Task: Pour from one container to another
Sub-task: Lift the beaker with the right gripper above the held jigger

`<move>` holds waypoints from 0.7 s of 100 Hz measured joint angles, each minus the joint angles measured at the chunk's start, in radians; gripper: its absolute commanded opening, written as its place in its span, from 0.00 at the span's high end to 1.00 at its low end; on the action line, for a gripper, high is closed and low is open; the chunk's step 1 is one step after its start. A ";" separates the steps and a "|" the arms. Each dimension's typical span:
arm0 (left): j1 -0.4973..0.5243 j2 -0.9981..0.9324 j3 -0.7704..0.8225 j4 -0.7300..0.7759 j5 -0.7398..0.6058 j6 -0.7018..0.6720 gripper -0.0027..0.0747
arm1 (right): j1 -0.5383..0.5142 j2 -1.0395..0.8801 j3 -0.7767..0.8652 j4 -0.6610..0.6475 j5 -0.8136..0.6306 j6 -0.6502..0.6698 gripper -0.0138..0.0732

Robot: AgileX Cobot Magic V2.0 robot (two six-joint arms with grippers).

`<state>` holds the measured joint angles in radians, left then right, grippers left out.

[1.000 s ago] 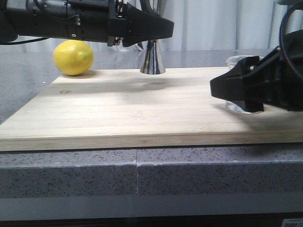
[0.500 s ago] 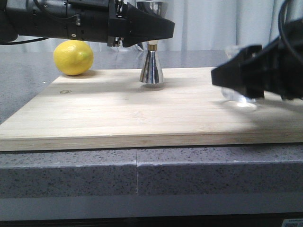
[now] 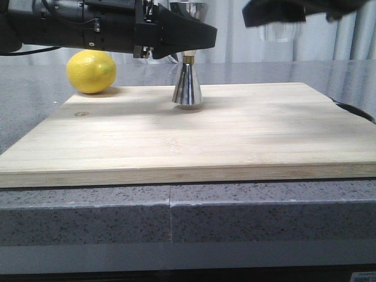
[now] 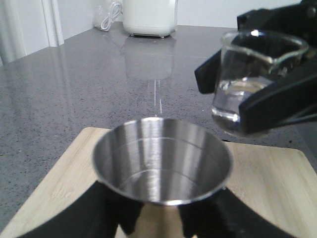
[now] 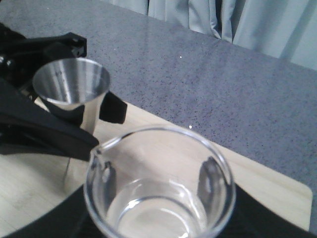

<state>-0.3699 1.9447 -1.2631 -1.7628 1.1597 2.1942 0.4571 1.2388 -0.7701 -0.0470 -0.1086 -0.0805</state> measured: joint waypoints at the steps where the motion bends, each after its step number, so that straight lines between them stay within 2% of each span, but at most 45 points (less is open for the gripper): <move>1: 0.000 0.000 0.000 0.000 0.000 0.000 0.70 | 0.000 0.000 -0.011 -0.003 0.007 0.000 0.52; 19: 0.000 0.000 0.000 0.000 0.000 -0.002 0.70 | 0.000 0.000 -0.140 -0.036 0.161 0.000 0.52; 70: 0.000 0.000 0.000 0.000 0.000 -0.002 0.70 | -0.001 0.113 -0.411 -0.154 0.382 0.000 0.52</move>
<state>-0.3699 1.9447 -1.2631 -1.7628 1.1597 2.1918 0.4556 1.3514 -1.1814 -0.2012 0.2739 -0.0805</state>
